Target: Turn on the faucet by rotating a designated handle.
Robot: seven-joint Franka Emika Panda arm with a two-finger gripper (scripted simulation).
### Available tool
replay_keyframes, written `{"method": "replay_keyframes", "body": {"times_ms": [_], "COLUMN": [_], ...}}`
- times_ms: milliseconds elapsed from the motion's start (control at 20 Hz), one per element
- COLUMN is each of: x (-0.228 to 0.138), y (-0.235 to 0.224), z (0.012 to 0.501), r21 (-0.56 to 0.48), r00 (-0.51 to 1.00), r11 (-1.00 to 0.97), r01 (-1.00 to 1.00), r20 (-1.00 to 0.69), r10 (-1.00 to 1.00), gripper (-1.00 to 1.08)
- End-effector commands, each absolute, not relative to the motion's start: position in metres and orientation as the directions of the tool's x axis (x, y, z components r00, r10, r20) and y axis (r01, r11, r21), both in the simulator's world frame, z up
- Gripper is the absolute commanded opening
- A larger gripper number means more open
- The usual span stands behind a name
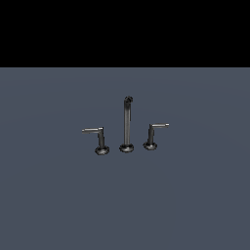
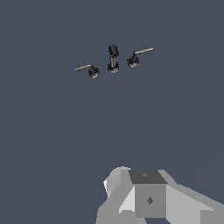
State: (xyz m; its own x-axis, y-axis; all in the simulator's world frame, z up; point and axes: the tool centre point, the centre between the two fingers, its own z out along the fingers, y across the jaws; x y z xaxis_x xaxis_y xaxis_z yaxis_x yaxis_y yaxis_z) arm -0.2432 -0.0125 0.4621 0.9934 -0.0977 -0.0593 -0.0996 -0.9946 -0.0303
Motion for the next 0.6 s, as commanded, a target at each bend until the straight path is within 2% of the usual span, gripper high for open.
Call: {"method": "replay_keyframes", "body": {"times_ms": [0,550], "x": [-0.237,-0.188], "y": [-0.010,0.000], "z": [0.454,0.394], "r21": [-0.029,-0.021], "r00": [0.991,0.945], "r11": [-0.992,-0.946], "r01": [-0.125,-0.325], "r20": [-0.059,-0.053], "r10": [-0.123,-0.323], "gripper": [-1.00,-1.00]}}
